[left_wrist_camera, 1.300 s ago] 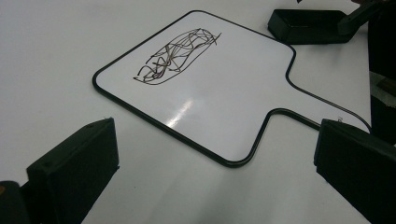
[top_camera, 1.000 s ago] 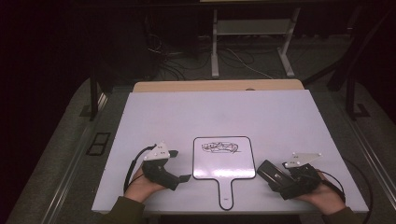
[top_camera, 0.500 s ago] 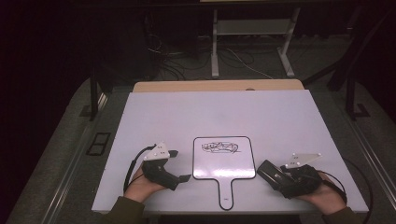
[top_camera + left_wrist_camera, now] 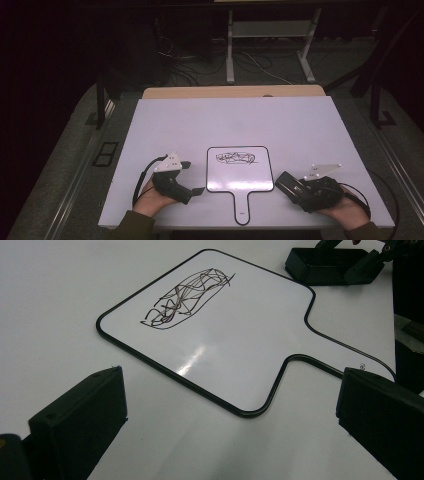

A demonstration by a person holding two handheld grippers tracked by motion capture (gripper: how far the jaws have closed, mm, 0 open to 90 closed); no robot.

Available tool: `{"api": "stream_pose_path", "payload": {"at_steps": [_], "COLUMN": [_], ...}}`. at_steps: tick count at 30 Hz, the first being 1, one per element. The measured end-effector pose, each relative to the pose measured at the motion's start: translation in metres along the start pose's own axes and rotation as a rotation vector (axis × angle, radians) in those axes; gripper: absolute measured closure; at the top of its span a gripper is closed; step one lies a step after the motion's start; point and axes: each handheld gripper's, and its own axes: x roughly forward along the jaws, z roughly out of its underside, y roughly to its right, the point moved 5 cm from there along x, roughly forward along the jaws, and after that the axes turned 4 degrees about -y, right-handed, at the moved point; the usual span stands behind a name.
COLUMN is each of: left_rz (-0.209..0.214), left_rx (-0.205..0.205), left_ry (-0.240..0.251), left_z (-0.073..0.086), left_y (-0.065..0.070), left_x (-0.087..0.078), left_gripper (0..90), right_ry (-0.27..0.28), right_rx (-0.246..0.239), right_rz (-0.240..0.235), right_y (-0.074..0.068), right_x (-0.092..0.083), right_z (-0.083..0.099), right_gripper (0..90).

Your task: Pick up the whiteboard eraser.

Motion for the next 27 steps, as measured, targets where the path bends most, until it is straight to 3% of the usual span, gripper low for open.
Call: {"api": "stream_pose_path", "payload": {"at_steps": [17, 27], "left_rz": [0.0, 0.0], "left_rx": [-0.001, 0.001], "left_ry": [0.0, 0.0], "left_z": [0.0, 0.0], "left_y": [0.0, 0.0001], "left_x": [-0.0001, 0.0], "left_gripper": [0.0, 0.0], "right_ry": [-0.011, -0.023], "right_rx": [-0.033, -0.03], "right_rz": [0.037, 0.049], "right_y": [-0.0025, -0.0038], "right_x": [0.0008, 0.0011], "right_z": [-0.0017, -0.0017], "right_gripper": [36.3, 37.3]}}
